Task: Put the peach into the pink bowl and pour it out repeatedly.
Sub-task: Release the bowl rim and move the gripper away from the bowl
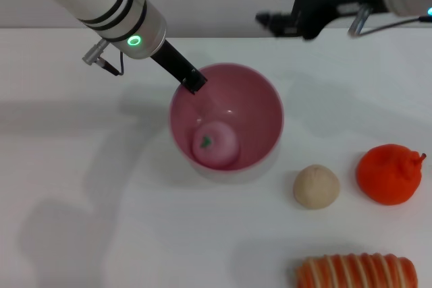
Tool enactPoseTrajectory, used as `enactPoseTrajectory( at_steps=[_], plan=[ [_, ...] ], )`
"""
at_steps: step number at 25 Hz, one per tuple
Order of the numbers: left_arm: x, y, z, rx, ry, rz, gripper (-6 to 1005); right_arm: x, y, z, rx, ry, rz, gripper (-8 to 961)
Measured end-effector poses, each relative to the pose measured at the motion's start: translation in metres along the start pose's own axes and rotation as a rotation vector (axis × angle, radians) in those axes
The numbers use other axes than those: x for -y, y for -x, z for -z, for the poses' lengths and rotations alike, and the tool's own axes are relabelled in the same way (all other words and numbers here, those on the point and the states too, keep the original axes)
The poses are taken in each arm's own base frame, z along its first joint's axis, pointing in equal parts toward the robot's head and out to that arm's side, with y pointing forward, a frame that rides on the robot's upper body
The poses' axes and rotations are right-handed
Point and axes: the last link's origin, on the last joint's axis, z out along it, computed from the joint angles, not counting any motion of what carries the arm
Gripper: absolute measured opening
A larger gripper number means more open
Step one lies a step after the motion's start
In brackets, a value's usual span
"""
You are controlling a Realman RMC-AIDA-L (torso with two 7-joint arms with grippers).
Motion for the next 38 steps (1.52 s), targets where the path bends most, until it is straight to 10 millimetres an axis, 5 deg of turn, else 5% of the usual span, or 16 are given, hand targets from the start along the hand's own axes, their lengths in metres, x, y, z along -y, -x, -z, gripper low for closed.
enactPoseTrajectory(
  at_steps=[5,8,14,25,38],
  plan=[
    [-0.001,0.01,0.0,0.045,0.025,0.006,42,0.031,-0.016,0.036,0.248,-0.097,-0.136,522],
    [-0.001,0.016,-0.001,0.058,0.031,0.02,42,0.066,-0.054,0.076,0.515,-0.168,-0.258,522],
    [0.0,0.024,-0.002,0.068,0.036,0.038,42,0.074,-0.108,0.105,0.806,-0.343,-0.187,523],
    [-0.002,0.03,-0.004,0.088,0.048,0.051,42,0.08,-0.179,0.107,0.818,-0.622,-0.238,521],
    [-0.004,0.04,-0.004,0.144,0.075,0.069,41,0.067,-0.196,0.093,0.79,-0.596,-0.272,522]
  ],
)
